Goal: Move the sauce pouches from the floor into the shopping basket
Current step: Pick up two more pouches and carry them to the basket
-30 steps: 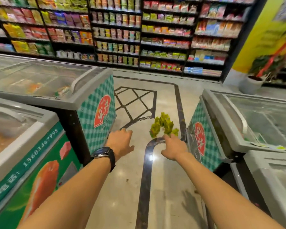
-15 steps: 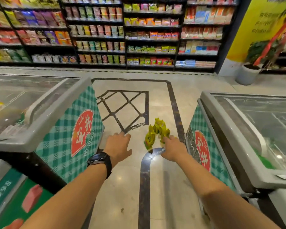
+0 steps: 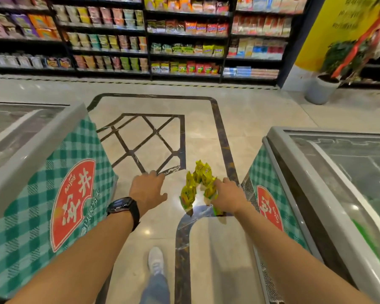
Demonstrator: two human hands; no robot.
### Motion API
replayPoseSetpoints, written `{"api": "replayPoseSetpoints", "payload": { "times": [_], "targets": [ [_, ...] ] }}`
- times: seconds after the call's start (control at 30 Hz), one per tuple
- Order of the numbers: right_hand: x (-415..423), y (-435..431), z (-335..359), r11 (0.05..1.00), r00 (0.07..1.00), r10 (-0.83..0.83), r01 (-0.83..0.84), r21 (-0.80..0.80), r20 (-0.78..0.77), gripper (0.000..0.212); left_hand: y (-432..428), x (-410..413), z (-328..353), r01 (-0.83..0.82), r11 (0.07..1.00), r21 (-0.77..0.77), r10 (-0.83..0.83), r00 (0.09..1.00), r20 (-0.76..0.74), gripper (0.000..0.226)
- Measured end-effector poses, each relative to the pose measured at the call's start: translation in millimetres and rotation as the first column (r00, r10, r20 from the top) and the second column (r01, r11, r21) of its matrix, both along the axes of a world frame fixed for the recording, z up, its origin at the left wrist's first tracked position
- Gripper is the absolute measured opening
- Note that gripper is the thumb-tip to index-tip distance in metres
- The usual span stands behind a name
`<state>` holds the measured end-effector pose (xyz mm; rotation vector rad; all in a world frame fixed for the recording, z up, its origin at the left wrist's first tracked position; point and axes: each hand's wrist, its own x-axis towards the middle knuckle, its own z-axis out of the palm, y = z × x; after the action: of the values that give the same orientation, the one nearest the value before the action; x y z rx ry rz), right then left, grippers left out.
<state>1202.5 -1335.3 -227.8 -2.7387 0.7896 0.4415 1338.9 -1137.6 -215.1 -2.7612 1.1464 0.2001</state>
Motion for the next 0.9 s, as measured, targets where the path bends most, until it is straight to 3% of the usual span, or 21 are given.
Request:
{"api": "replayPoseSetpoints", "payload": {
  "times": [0.13, 0.3, 0.5, 0.7, 0.9],
  "targets": [
    [75.9, -40.1, -25.4, 0.999, 0.999, -0.043, 0.044, 0.020, -0.026, 0.043, -45.4, 84.9, -36.1, 0.022, 0.999, -0.025, -0.023, 0.998, -0.061, 0.054],
    [170.0, -81.3, -88.9, 0.991, 0.992, -0.094, 0.101, 0.087, -0.082, 0.056, -98.5, 182.6, -99.7, 0.031, 0.999, 0.014, -0.029, 0.992, -0.123, 0.060],
    [237.3, -131.2, -188.4, 0.983, 0.985, -0.103, 0.122, 0.135, -0.136, 0.059, -147.9, 235.9, -203.7, 0.073, 0.993, 0.093, -0.059, 0.989, -0.136, 0.054],
    [286.7, -183.2, -361.6, 0.991, 0.986, -0.032, 0.053, 0.122, -0.167, 0.064, -189.5, 253.4, -377.5, 0.037, 0.995, 0.095, -0.022, 0.988, -0.152, 0.051],
    [327.0, -212.0, -550.6, 0.996, 0.995, -0.041, 0.047, 0.073, -0.085, 0.066, -210.8, 266.7, -565.6, 0.027, 0.993, 0.112, -0.014, 0.993, -0.117, 0.052]
  ]
}}
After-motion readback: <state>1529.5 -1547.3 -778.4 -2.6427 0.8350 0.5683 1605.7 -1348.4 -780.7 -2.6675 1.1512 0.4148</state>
